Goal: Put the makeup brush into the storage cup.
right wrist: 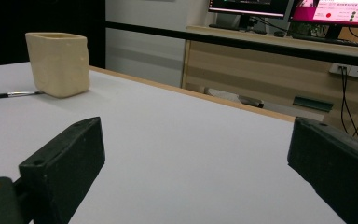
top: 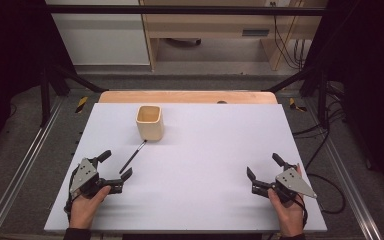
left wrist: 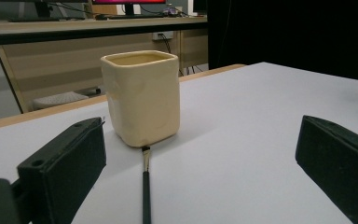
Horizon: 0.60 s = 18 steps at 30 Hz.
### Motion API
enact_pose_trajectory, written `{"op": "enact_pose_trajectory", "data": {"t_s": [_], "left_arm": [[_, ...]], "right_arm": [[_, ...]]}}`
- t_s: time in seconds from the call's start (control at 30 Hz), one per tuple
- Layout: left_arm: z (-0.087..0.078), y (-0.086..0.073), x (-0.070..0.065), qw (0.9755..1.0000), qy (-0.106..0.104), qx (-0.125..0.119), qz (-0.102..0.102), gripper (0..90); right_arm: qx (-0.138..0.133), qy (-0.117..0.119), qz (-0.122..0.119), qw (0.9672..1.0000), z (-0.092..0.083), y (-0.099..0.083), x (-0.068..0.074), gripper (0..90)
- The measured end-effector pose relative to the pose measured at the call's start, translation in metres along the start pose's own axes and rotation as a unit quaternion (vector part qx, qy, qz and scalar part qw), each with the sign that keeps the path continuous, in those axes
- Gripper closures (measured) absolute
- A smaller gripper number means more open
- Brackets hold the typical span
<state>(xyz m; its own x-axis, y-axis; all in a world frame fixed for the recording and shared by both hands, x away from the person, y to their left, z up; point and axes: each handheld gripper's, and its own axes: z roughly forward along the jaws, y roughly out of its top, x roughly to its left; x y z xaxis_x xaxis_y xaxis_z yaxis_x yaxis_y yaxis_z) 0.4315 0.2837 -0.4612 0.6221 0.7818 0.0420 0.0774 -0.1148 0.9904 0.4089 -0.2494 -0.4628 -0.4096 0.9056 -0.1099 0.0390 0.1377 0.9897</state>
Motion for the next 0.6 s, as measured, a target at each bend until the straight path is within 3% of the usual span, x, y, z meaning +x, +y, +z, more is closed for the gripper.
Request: {"op": "enact_pose_trajectory", "data": {"t_s": [0.33,0.6], "left_arm": [[0.010,0.002,-0.002,0.9996,-0.004,0.028,-0.007,2.0],[0.029,0.028,0.001,0.9944,0.001,0.104,0.015,3.2]], "right_arm": [[-0.001,-0.005,0.006,1.0000,-0.004,-0.001,-0.005,4.0],[0.004,-0.006,0.007,1.0000,-0.004,-0.002,-0.005,4.0]]}}
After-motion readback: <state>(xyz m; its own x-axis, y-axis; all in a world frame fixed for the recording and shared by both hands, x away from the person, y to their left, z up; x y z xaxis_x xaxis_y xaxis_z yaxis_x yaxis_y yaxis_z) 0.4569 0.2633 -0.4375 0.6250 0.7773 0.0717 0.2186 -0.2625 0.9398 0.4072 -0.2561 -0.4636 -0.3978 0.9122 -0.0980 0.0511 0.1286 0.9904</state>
